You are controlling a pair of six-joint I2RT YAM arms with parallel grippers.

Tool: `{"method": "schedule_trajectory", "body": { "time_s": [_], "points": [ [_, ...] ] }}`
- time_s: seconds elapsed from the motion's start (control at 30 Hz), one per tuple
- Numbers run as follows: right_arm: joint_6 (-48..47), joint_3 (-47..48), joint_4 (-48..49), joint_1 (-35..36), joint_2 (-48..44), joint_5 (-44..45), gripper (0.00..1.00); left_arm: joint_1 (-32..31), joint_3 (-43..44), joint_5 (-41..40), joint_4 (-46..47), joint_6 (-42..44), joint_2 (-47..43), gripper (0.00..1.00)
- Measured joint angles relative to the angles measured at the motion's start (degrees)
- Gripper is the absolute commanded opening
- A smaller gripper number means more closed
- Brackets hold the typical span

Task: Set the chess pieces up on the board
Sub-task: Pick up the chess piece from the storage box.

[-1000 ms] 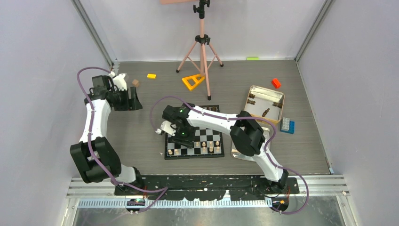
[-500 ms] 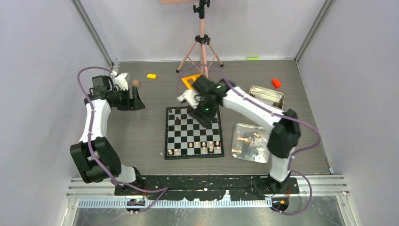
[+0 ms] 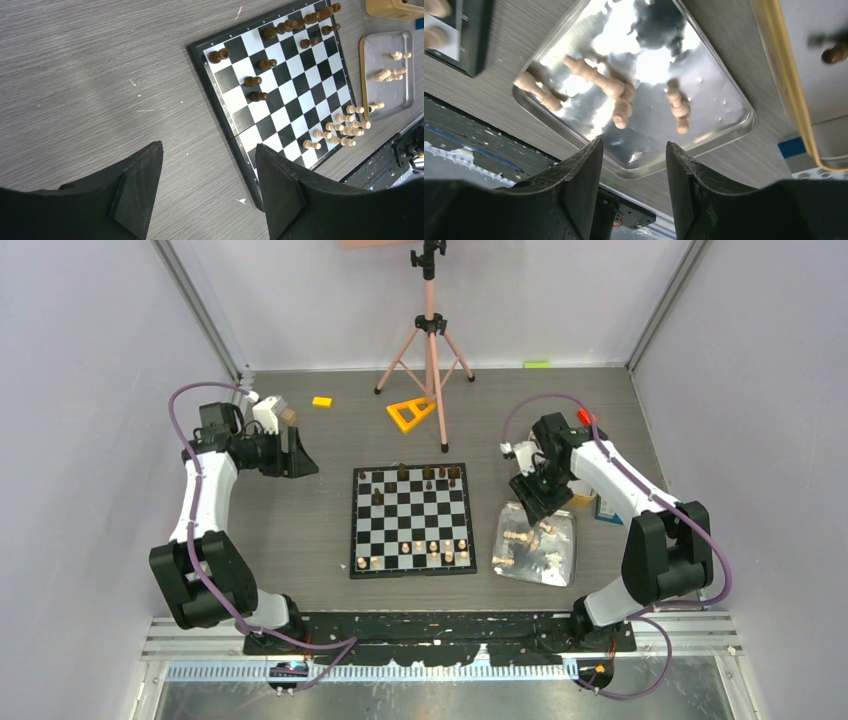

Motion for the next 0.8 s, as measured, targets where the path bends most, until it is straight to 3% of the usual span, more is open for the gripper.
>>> {"method": "schedule_trajectory", "body": {
  "time_s": [0.37, 0.8],
  "points": [
    [-2.8, -9.9, 3.8, -7.8, -1.4, 1.1, 0.49, -0.3, -0.4, 1.2, -0.2, 0.2, -0.7, 0.70],
    [-5.6, -11.0, 7.7, -10.8, 3.5, 1.4, 0.36, -0.3, -0.4, 1.6, -0.2, 0.3, -0.7, 0.71]
  ]
}}
